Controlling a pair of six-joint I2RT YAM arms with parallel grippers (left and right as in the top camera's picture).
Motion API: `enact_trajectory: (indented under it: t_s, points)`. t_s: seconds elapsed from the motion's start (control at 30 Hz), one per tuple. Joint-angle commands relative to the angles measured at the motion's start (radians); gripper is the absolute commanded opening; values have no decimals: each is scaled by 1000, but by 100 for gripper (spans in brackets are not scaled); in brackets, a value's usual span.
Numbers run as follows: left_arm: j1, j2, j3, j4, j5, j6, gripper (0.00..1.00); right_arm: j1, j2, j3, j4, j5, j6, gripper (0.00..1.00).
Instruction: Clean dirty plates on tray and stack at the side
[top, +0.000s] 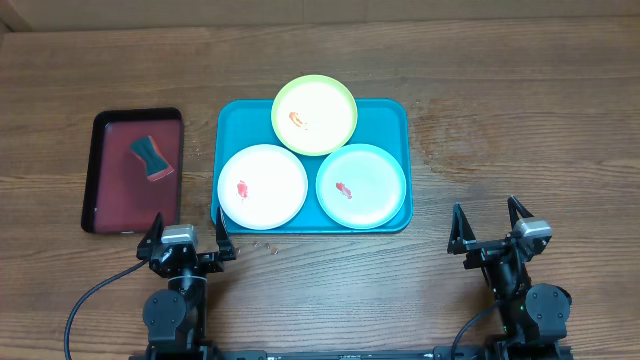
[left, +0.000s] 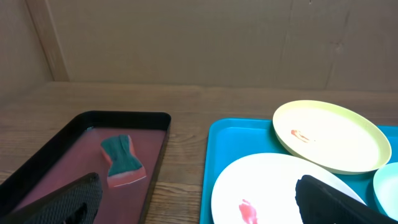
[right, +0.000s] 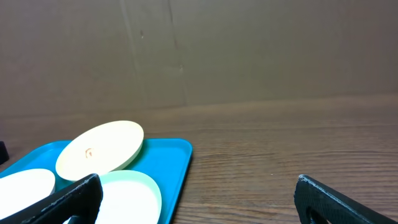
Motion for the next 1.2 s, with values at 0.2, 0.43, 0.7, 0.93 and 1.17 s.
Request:
enact_trajectory:
  t_s: [0.2,0.43,0.7,0.93,1.17]
  points:
    - [-3,-11,-4,4,-13,19,100,-4,-7,-10,5,9,-3,100]
    - [-3,-11,-4,4,-13,19,100,-4,-7,-10,5,9,-3,100]
    - [-3,-11,-4,4,-13,19,100,-4,-7,-10,5,9,-3,100]
    - [-3,-11,-4,4,-13,19,100,-4,-7,-10,5,9,-3,100]
    - [-3,-11,-4,85,124,-71,100,-4,-7,-10,5,9,-3,100]
